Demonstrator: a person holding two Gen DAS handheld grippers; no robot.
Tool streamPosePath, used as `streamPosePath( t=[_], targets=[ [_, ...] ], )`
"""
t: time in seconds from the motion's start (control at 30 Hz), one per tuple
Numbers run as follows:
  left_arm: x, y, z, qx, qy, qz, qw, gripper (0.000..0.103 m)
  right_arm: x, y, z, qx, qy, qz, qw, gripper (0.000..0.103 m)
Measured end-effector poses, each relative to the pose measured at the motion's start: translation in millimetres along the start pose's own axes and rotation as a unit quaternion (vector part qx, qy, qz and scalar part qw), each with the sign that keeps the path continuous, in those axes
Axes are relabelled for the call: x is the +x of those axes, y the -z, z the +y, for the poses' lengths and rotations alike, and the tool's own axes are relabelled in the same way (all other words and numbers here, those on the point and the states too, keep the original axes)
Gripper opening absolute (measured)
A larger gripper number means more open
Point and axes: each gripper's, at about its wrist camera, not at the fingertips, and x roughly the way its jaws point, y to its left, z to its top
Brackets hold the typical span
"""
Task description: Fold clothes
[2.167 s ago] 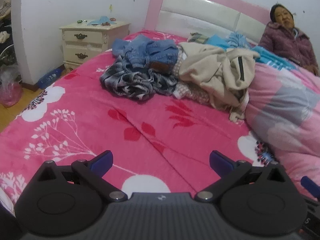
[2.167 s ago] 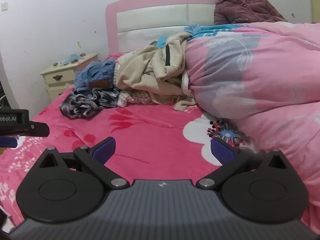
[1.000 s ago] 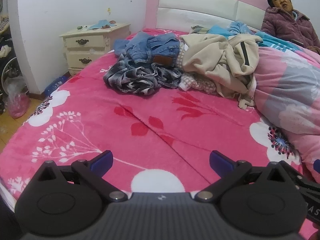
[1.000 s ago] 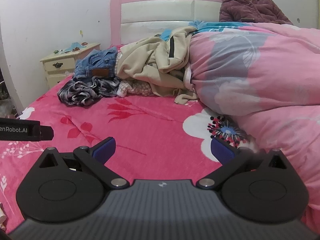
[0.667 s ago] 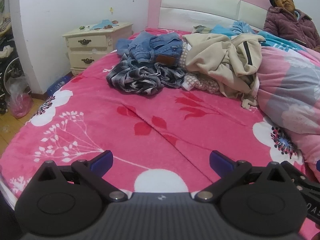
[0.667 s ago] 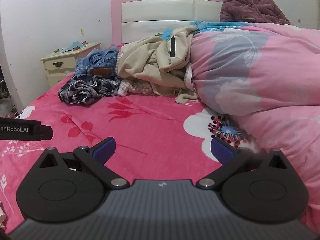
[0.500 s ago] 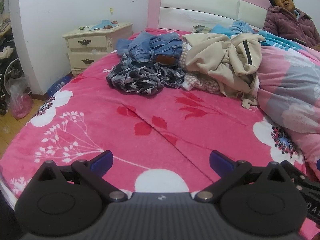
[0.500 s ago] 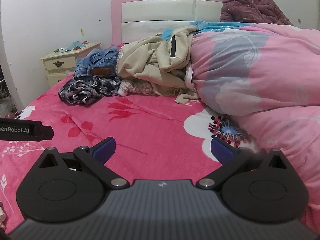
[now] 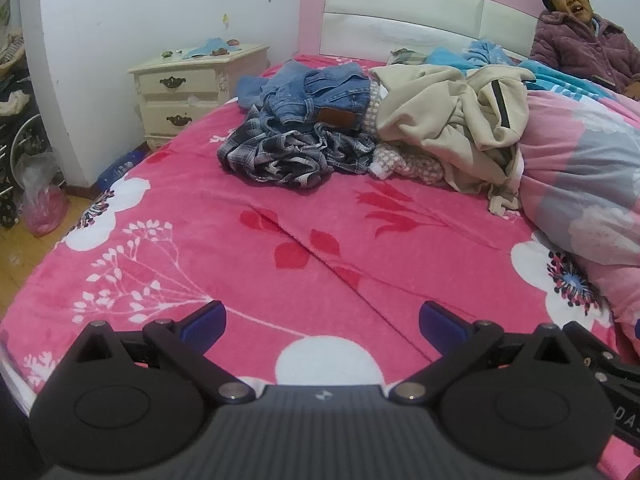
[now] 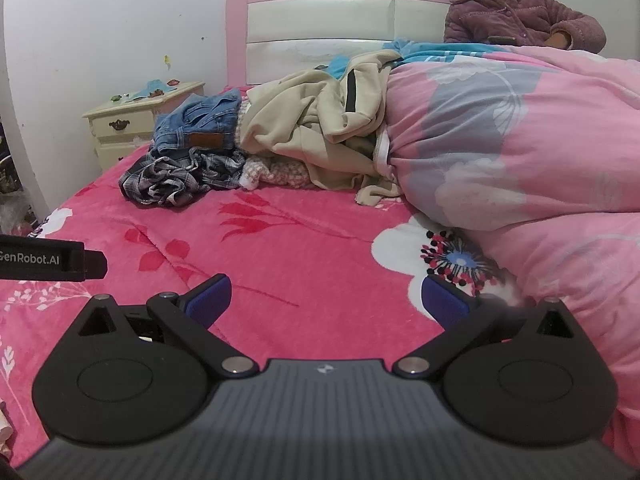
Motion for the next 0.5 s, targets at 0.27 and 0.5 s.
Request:
streamPosePath(
  t=[0.27, 0.5],
  targets=[
    [6, -1, 4, -0.003, 0.000, -0.003, 1.0000, 0.103, 3, 2, 4, -0.001, -0.002, -0.002, 1.000, 0.102],
    [41, -19, 0, -0.012, 0.029, -0.014, 0.9994, 0.103, 24, -18, -6, -0.018, -0.028, -0.044, 0.998, 0.102]
  ],
)
